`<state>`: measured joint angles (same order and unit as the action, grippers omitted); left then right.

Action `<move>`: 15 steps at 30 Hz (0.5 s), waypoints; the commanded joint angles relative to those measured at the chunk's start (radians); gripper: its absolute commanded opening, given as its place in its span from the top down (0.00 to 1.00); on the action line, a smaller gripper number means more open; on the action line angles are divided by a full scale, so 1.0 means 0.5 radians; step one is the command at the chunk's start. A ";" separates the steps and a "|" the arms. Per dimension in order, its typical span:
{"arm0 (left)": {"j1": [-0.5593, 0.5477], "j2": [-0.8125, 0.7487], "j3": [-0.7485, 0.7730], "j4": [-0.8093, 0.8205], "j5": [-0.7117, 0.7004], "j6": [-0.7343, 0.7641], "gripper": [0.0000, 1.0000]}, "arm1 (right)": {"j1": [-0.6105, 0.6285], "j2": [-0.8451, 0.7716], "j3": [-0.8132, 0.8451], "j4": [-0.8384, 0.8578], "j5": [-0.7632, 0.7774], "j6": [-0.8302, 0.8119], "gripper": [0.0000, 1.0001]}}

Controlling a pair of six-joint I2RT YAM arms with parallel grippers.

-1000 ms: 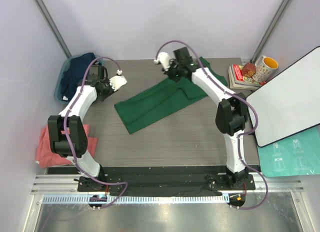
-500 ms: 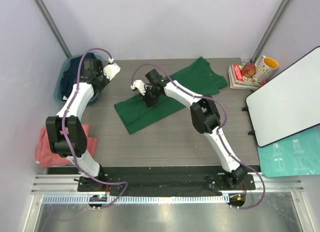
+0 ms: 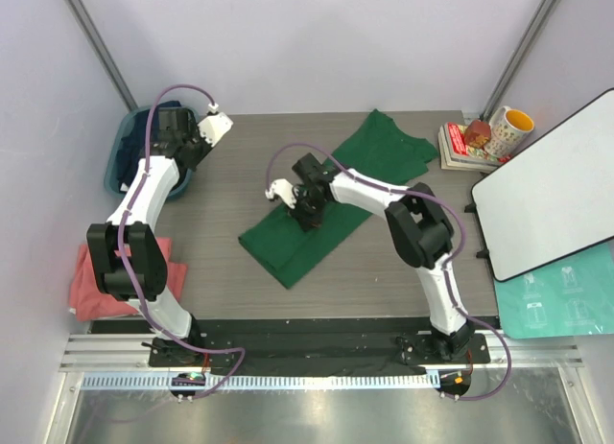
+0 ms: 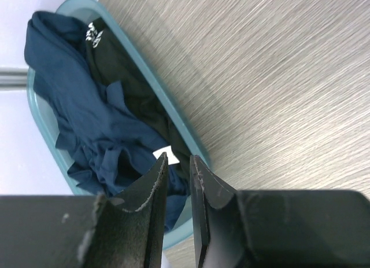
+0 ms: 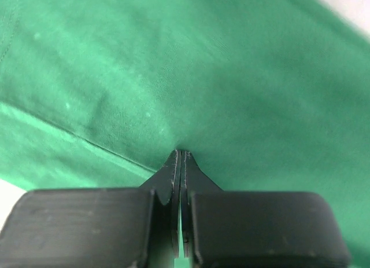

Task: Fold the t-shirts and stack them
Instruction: Rotate the tshirt 90 degrees

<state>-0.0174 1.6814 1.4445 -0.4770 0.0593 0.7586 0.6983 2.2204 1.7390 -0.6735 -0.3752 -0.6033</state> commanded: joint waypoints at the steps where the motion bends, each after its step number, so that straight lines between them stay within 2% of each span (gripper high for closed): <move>1: 0.004 -0.028 0.050 0.089 0.124 -0.014 0.77 | 0.051 -0.390 -0.510 -0.251 0.158 -0.082 0.99; 5: -0.033 -0.040 0.096 0.031 0.038 -0.038 0.77 | 0.045 -0.837 -0.885 -0.285 0.262 -0.082 0.99; 9: -0.069 -0.037 0.161 -0.052 0.044 -0.035 0.77 | 0.002 -1.108 -1.179 -0.353 0.293 -0.048 0.99; 12: -0.122 -0.022 0.197 -0.055 0.019 -0.011 0.77 | -0.019 -1.256 -1.223 -0.380 0.324 -0.045 0.99; 15: -0.162 -0.013 0.246 -0.058 0.035 -0.023 0.77 | -0.086 -1.324 -1.049 -0.253 0.412 0.022 0.99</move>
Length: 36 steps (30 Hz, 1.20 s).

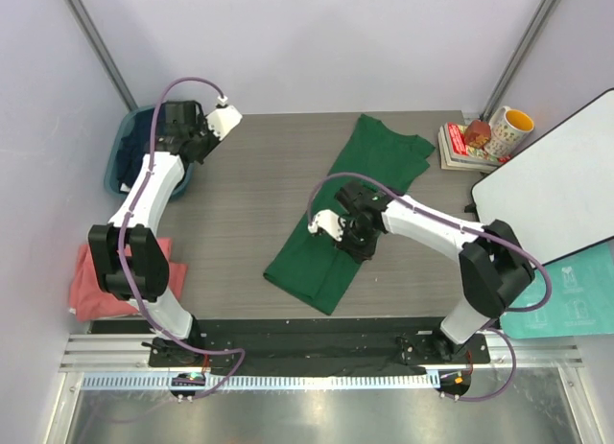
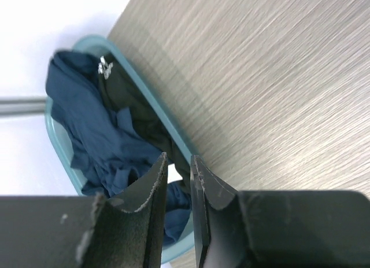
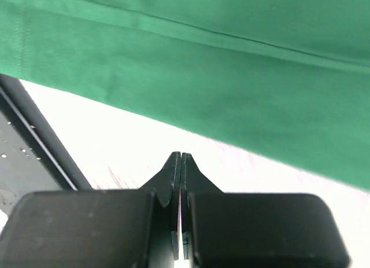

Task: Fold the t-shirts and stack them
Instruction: Rotate the tshirt 90 degrees

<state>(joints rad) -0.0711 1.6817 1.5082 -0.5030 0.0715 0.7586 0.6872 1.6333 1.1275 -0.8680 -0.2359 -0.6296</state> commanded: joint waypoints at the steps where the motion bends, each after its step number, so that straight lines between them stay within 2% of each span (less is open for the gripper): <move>1: -0.072 -0.010 0.137 -0.006 0.010 -0.023 0.76 | -0.092 -0.159 0.214 0.226 0.207 0.114 0.99; 6: -0.143 0.002 0.116 -0.009 0.001 -0.038 0.76 | -0.275 0.089 0.401 0.919 1.065 0.182 0.99; 8: -0.180 -0.013 0.073 -0.013 -0.005 -0.041 0.76 | -0.365 0.337 0.524 1.107 1.186 0.185 0.99; 12: -0.207 -0.087 -0.006 -0.013 -0.017 -0.023 0.76 | -0.570 0.770 1.060 1.141 1.312 0.195 0.99; 18: -0.207 -0.151 -0.129 0.021 -0.103 0.026 0.77 | -0.693 1.343 1.646 1.153 1.309 0.097 0.99; 24: -0.207 -0.157 -0.172 0.018 -0.186 0.029 0.78 | -0.693 1.688 2.000 1.144 1.214 0.093 0.99; 36: -0.207 -0.081 -0.145 -0.013 -0.238 0.020 0.78 | -0.629 1.973 2.132 1.153 1.055 0.011 0.99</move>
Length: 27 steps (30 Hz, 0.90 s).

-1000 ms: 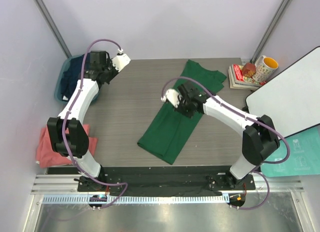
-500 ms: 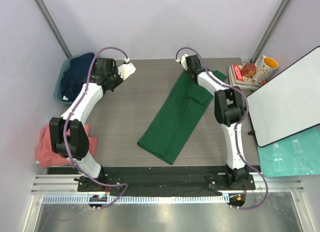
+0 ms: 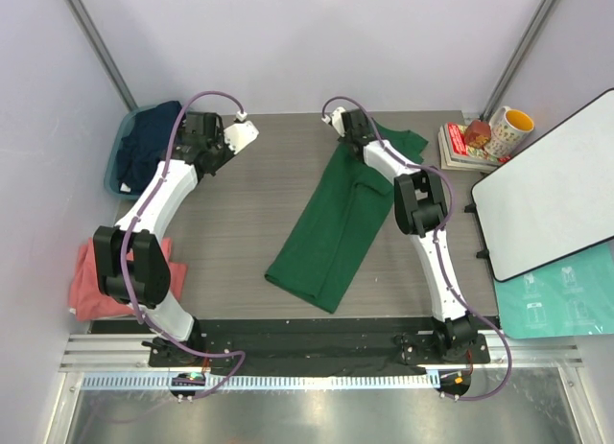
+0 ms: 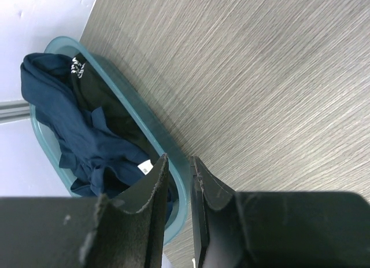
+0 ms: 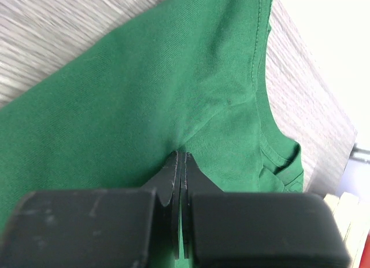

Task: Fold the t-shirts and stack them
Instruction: Rotate the tshirt 90 degrees

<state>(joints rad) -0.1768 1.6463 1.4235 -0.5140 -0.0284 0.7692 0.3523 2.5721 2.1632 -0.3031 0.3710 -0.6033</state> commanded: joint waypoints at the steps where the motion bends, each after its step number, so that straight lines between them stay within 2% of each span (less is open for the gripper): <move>1: 0.004 -0.004 0.025 0.013 -0.041 -0.008 0.78 | 0.053 0.108 0.061 0.023 -0.186 -0.054 0.99; 11: 0.016 0.030 -0.012 0.022 -0.023 -0.063 0.79 | 0.200 0.157 0.052 0.023 -0.662 -0.260 0.99; 20: 0.016 0.012 -0.067 0.031 0.014 -0.096 0.79 | 0.348 0.212 0.138 0.042 -0.812 -0.340 0.99; 23: 0.016 0.006 -0.080 0.046 0.023 -0.124 0.80 | 0.397 0.194 0.126 0.148 -0.752 -0.334 0.99; 24: 0.016 0.006 -0.080 0.046 0.032 -0.130 0.79 | 0.409 0.176 0.092 0.249 -0.557 -0.321 0.99; 26: 0.016 -0.001 -0.077 0.052 0.044 -0.155 0.79 | 0.424 0.127 0.009 0.552 -0.350 -0.315 0.99; 27: 0.016 -0.007 -0.077 0.056 0.051 -0.155 0.79 | 0.424 0.114 0.009 0.593 -0.276 -0.318 0.99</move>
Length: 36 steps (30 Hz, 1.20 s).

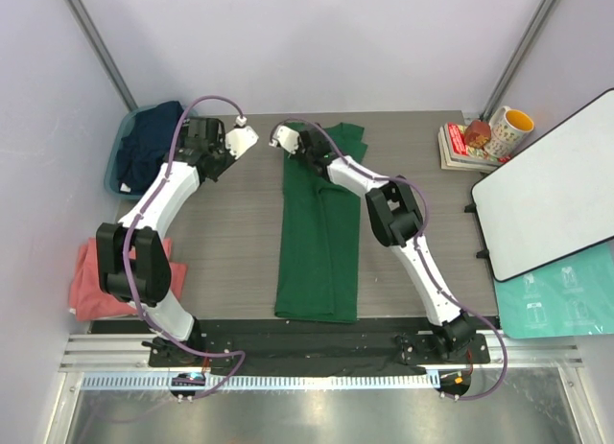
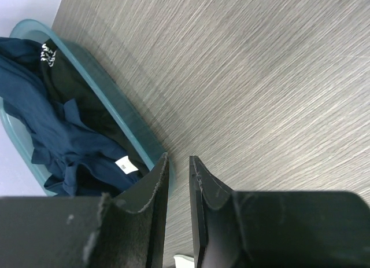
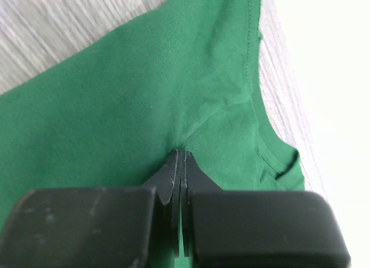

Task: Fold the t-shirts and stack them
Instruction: Rotate the tshirt 90 degrees

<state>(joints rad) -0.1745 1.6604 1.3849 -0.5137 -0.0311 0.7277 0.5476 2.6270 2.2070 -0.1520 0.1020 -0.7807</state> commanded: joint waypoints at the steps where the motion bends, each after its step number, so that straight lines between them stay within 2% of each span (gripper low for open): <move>1: 0.009 -0.038 0.004 0.055 0.056 -0.078 0.79 | 0.028 -0.011 -0.076 0.392 0.426 0.027 0.99; 4: -0.001 -0.062 0.004 0.055 0.056 -0.084 0.78 | 0.000 -0.161 -0.091 0.528 0.578 0.009 0.98; 7: -0.007 -0.105 -0.021 0.055 0.200 -0.008 0.74 | -0.027 -0.449 -0.210 0.445 0.478 0.036 0.85; 8: -0.007 -0.115 -0.054 0.052 0.234 0.044 0.68 | -0.058 -0.538 -0.342 0.321 0.398 0.049 0.61; 9: -0.010 -0.127 -0.079 0.049 0.280 0.154 0.61 | -0.070 -0.763 -0.440 0.259 0.330 0.058 0.46; 10: -0.016 -0.148 -0.104 0.040 0.395 0.246 0.53 | -0.083 -0.875 -0.559 0.222 0.245 0.043 0.37; 11: -0.022 -0.170 -0.180 0.009 0.457 0.329 0.37 | -0.107 -1.007 -0.813 0.094 0.049 0.009 0.26; 12: -0.031 -0.191 -0.226 0.000 0.504 0.522 0.28 | -0.110 -1.117 -0.955 0.032 -0.044 -0.125 0.24; 13: -0.053 -0.213 -0.278 -0.007 0.595 0.609 0.21 | -0.110 -1.361 -1.120 0.016 -0.084 -0.178 0.22; 14: -0.059 -0.274 -0.382 -0.016 0.648 0.688 0.12 | -0.110 -1.482 -1.444 -0.027 -0.179 -0.239 0.17; 15: -0.065 -0.311 -0.441 -0.022 0.703 0.786 0.09 | -0.113 -1.593 -1.602 -0.061 -0.271 -0.325 0.16; 16: -0.074 -0.360 -0.502 -0.022 0.770 0.951 0.04 | -0.110 -1.834 -1.759 -0.085 -0.305 -0.438 0.15; 17: -0.077 -0.436 -0.618 -0.025 0.883 1.056 0.00 | -0.110 -1.937 -2.024 -0.186 -0.409 -0.494 0.14; 18: -0.080 -0.485 -0.680 -0.025 0.951 1.161 0.00 | -0.110 -2.062 -2.155 -0.254 -0.452 -0.561 0.13; 19: -0.096 -0.522 -0.747 -0.025 0.994 1.411 0.00 | -0.113 -2.173 -2.284 -0.294 -0.498 -0.717 0.13; 21: -0.114 -0.632 -0.947 0.054 1.117 1.606 0.00 | -0.113 -2.489 -2.634 -0.380 -0.605 -0.913 0.09; 22: -0.139 -0.661 -1.008 0.082 1.154 1.792 0.00 | -0.117 -2.575 -2.829 -0.392 -0.633 -1.148 0.08; 23: -0.148 -0.691 -1.106 0.101 1.264 1.876 0.00 | -0.120 -2.725 -2.910 -0.392 -0.661 -1.251 0.07; 27: -0.154 -0.774 -1.309 0.049 1.592 2.477 0.00 | -0.126 -2.919 -3.165 -0.395 -0.823 -1.620 0.07; 28: -0.157 -0.777 -1.349 -0.055 1.639 2.578 0.00 | -0.126 -2.947 -3.229 -0.420 -0.857 -1.657 0.07; 29: -0.154 -0.771 -1.355 -0.168 1.676 2.874 0.00 | -0.123 -2.968 -3.263 -0.438 -0.882 -1.775 0.07; 32: -0.154 -0.710 -1.343 -0.607 1.780 3.414 0.00 | -0.126 -3.097 -3.401 -0.515 -1.020 -1.972 0.07; 36: -0.169 -0.621 -1.300 -1.015 1.866 3.772 0.00 | -0.126 -3.302 -3.567 -0.586 -1.244 -2.162 0.06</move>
<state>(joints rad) -0.2504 1.3193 0.7082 -0.7589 0.7727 1.9278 0.4877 1.0595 0.4770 -0.4065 -0.3634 -1.6844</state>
